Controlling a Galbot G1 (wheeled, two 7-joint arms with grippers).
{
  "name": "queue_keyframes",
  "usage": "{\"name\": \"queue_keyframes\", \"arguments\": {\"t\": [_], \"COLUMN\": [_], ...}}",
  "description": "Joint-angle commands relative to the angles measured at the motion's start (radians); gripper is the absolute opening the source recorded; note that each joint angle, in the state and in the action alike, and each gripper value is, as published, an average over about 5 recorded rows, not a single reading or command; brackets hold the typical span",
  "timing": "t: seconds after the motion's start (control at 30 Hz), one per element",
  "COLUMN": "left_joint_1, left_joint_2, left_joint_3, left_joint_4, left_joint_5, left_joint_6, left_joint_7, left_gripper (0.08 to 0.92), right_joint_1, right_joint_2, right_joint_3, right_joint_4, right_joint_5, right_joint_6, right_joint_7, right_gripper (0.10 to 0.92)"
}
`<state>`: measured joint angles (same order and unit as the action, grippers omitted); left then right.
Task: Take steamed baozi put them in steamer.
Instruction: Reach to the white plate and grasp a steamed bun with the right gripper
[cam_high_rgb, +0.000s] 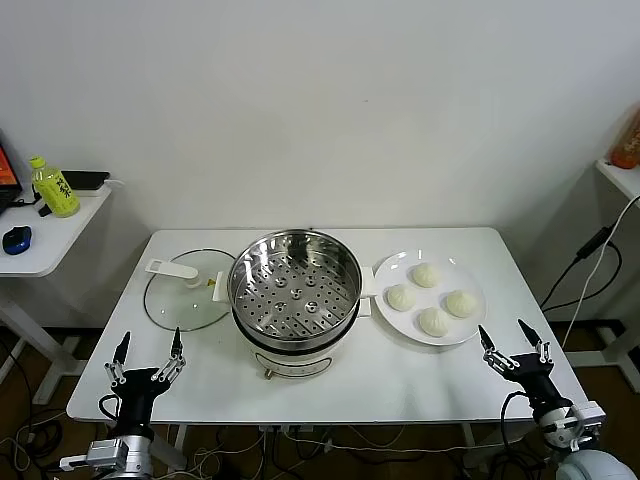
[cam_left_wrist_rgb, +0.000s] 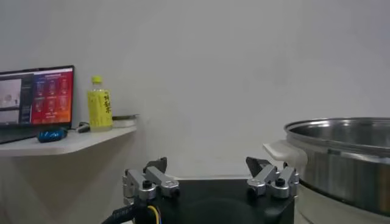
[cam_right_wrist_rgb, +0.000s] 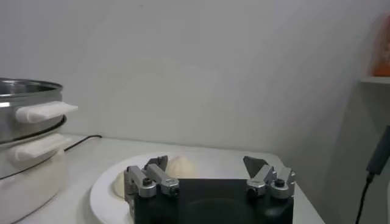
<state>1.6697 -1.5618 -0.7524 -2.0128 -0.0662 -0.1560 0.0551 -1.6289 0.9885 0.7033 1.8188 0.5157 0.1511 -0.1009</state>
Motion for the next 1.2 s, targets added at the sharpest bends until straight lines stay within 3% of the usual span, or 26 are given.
{"name": "queue_keyframes", "arguments": {"t": [0.03, 0.37, 0.67, 1.0, 1.2], "left_joint_1": [-0.001, -0.005, -0.026, -0.041, -0.048], "left_joint_2": [0.003, 0.009, 0.004, -0.003, -0.004], "left_joint_3": [0.001, 0.001, 0.018, 0.036, 0.035], "left_joint_4": [0.0, 0.01, 0.033, 0.049, 0.056], "left_joint_5": [0.006, 0.033, 0.032, 0.038, 0.037], "left_joint_6": [0.0, -0.014, -0.031, -0.036, -0.037], "left_joint_7": [-0.001, -0.01, -0.012, -0.018, -0.02], "left_gripper": [0.823, 0.823, 0.823, 0.823, 0.823], "right_joint_1": [0.067, 0.437, 0.767, 1.35, 1.692], "right_joint_2": [-0.028, -0.304, -0.553, -0.53, -0.445], "right_joint_3": [0.005, -0.145, -0.457, -1.037, -1.387], "right_joint_4": [0.013, 0.034, -0.091, -0.306, -0.475], "right_joint_5": [-0.098, -0.163, -0.194, -0.259, -0.326], "right_joint_6": [-0.042, -0.351, -0.408, -0.386, -0.337], "right_joint_7": [-0.018, -0.116, -0.336, -0.553, -0.791], "right_gripper": [0.823, 0.823, 0.823, 0.823, 0.823]}}
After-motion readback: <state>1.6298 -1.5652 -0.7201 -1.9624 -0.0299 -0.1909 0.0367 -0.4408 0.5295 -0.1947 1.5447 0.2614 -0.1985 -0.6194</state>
